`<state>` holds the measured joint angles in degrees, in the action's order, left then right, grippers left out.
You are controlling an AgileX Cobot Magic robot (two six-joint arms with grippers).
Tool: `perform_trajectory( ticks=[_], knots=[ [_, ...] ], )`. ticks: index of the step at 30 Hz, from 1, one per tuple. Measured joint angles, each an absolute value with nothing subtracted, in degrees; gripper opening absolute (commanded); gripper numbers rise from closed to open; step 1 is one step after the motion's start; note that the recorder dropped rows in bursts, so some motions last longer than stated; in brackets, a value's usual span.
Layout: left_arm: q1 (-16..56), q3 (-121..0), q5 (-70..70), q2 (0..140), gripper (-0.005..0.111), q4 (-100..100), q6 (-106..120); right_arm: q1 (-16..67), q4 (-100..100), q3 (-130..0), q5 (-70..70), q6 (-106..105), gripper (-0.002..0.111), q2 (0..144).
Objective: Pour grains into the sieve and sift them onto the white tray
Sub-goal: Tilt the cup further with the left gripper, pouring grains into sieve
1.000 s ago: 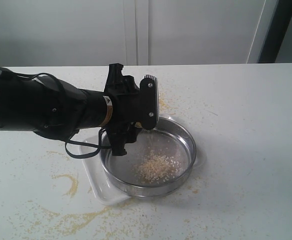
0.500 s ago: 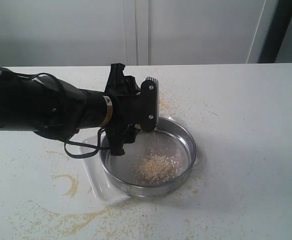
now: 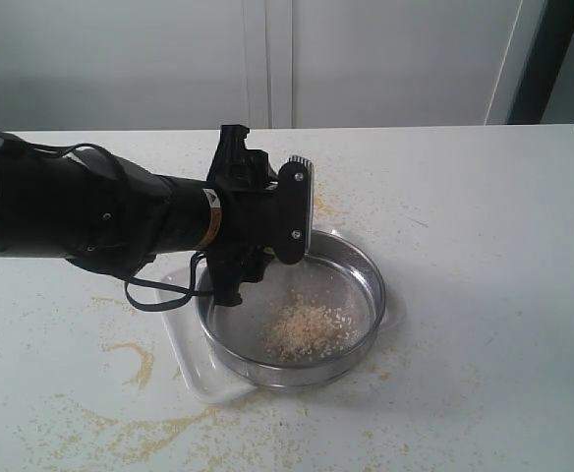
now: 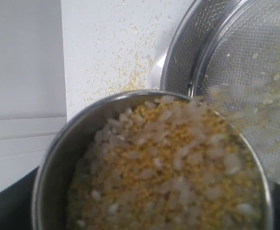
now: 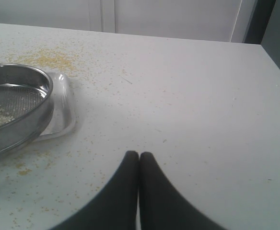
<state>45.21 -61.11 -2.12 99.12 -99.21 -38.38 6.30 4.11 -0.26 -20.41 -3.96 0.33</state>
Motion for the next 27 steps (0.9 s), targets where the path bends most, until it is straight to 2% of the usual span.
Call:
perform_trajectory(
  ticks=[27],
  knots=[
    [45.2,-61.1,-2.1,99.1,0.000,-99.2,-34.8,6.3,4.1,-0.3,-20.4,-4.0,0.000,0.3]
  ],
)
